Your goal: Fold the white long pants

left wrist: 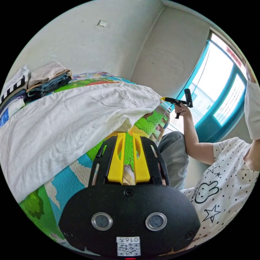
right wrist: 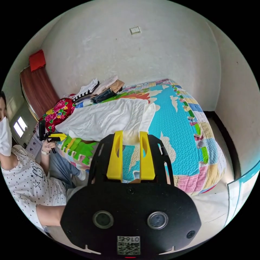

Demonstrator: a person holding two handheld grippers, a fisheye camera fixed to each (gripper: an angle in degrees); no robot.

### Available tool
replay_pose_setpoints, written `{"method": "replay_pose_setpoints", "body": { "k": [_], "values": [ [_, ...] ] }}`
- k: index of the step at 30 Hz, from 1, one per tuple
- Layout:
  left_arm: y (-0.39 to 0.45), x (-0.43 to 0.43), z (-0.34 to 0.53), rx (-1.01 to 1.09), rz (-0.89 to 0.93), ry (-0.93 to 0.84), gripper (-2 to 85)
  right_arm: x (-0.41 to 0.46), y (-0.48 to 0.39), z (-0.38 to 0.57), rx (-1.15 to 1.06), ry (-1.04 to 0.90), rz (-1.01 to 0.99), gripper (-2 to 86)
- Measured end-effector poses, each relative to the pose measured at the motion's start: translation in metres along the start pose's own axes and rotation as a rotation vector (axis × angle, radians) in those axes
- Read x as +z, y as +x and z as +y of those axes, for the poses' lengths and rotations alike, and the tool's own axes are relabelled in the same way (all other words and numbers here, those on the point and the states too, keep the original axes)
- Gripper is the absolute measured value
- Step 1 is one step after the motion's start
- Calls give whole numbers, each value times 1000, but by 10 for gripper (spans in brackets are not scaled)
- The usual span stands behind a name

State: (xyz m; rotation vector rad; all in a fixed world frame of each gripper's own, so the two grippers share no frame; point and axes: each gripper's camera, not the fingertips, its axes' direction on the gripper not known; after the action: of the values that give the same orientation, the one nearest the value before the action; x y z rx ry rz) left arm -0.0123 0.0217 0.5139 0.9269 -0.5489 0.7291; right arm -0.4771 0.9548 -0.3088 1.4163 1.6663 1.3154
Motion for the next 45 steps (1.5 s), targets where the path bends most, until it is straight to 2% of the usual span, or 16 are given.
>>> {"method": "replay_pose_setpoints", "body": {
  "k": [2,7,13,16,20,23,27,28,29,30,35,40,43,45],
  "values": [
    [2,-2,-2,-25,-26,-6,46,-9,14,15,36,82,-20,42],
    [10,4,-20,-113,-55,-16,76,-30,46,45,92,223,-185,10],
    [44,11,-36,-118,-14,18,54,-32,59,58,116,198,-153,2],
    [70,4,-33,-124,-81,64,14,-34,63,61,107,201,-148,1],
    [124,-24,-20,-10,-145,136,-1,-37,69,62,131,214,-76,-2],
    [143,-6,-6,-32,-157,79,-4,-36,70,56,160,196,-14,-3],
    [185,-31,23,-73,-203,267,-5,-25,73,47,229,173,130,-3],
    [193,-32,27,-56,-218,286,-6,-26,77,47,280,204,247,-2],
    [206,-28,33,1,-259,276,-5,-27,82,49,309,203,280,-1],
    [214,-28,38,22,-268,277,-5,-28,86,51,319,202,256,0],
    [233,-42,39,26,-201,290,-3,-48,107,68,246,261,-159,34],
    [270,-47,37,106,-241,284,-3,-43,106,66,178,163,-144,78],
    [293,-51,36,151,-265,293,-4,-23,102,52,114,59,-136,40],
    [309,-57,33,187,-270,293,-5,-21,100,44,93,71,-96,28]
  ]
}}
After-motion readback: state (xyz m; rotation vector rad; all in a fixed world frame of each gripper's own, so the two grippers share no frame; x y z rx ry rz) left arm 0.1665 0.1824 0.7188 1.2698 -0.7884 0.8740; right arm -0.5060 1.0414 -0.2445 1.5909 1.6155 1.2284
